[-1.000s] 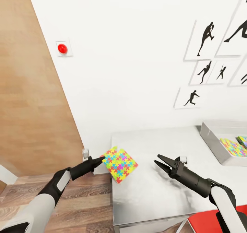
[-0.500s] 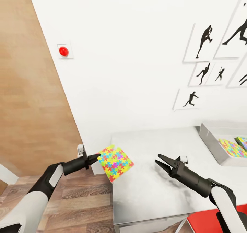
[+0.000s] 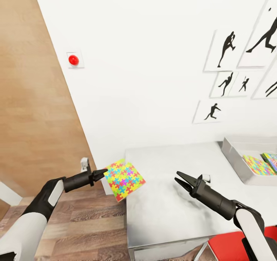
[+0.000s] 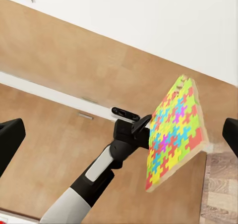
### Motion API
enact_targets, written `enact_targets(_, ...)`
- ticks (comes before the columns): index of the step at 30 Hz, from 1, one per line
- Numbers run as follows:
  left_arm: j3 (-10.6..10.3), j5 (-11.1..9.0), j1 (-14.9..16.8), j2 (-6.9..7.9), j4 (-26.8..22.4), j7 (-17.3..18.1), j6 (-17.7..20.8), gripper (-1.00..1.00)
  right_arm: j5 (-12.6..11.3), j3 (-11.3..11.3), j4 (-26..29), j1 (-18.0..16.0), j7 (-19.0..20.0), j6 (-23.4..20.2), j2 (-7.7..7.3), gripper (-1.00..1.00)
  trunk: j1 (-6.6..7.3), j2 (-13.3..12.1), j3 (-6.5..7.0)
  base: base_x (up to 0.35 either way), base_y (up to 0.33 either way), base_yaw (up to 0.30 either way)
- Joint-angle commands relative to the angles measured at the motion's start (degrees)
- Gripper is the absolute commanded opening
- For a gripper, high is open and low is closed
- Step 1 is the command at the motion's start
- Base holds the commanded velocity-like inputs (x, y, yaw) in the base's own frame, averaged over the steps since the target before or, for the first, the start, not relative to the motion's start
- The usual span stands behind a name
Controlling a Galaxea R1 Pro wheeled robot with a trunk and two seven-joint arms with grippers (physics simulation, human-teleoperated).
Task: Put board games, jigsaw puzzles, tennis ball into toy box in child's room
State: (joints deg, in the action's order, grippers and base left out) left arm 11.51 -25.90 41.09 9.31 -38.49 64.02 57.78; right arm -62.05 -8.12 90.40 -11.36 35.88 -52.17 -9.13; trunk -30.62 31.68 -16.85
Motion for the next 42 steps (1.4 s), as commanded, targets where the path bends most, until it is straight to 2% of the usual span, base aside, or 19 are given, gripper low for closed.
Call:
enact_targets(1,0.1,0.2,0.0,0.02,0.0,0.6,0.3,-1.00,0.0,-0.1,0.0,0.0,0.1,-0.3,0.02,1.00,0.23,-0.3,0.10,-0.216,0.000,0.000)
enact_targets(7,0.0,0.2,0.0,1.08,0.0,3.6,1.0,-1.00,0.0,-0.1,0.0,0.0,0.0,-0.2,0.37,1.00,1.54,-2.7,1.18,-0.111,0.000,0.000)
enact_targets(18,0.0,0.2,0.0,1.67,0.0,4.0,1.0,-1.00,0.1,-0.1,0.0,0.0,-0.1,-0.1,0.97,1.00,3.96,-7.2,3.15,-0.050,0.000,0.000)
enact_targets(22,0.0,0.2,0.0,1.67,0.0,4.0,1.0,-1.00,0.1,-0.1,0.0,0.0,-0.1,0.4,1.81,1.00,4.84,-8.8,3.92,-0.208,0.000,-0.054)
enact_targets(34,0.0,0.2,0.0,1.71,-0.1,4.1,1.0,-1.00,0.1,0.0,0.0,0.0,-0.1,0.7,2.44,1.00,4.84,-8.8,4.53,-0.023,0.000,-0.207)
enact_targets(42,-0.1,0.2,0.0,1.84,-0.1,6.4,1.0,-1.00,0.1,0.0,0.0,0.0,-0.1,0.7,2.45,1.00,4.84,-8.8,4.62,-0.082,0.000,-0.044)
